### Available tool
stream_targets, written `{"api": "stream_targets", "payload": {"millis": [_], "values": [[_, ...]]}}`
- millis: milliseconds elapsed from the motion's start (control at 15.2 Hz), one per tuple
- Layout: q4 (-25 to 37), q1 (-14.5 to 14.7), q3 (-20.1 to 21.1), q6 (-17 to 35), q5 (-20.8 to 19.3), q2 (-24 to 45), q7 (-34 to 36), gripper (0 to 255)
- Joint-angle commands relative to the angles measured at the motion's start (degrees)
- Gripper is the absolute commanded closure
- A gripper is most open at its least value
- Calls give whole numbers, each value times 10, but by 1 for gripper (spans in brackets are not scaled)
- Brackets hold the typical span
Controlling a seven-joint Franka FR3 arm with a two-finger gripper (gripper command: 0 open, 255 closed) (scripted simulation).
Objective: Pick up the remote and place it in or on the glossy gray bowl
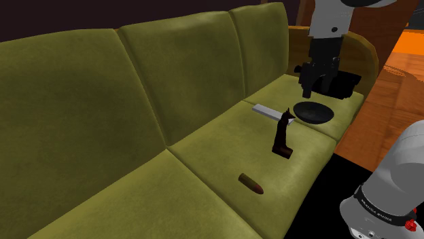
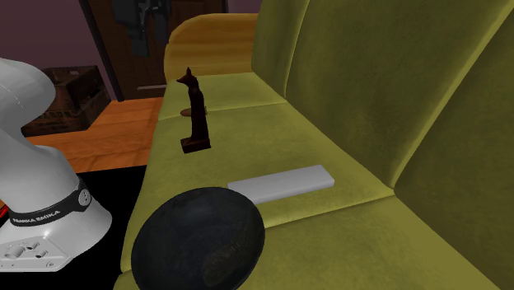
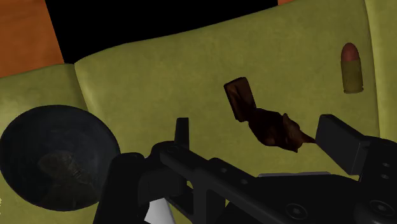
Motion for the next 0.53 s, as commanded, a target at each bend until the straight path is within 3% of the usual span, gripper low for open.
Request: {"api": "stream_targets", "payload": {"millis": [0,462], "values": [[0,0,0,0,0,0,0,0],[-41,-12,-28,146,-33,81,-51,0]]}}
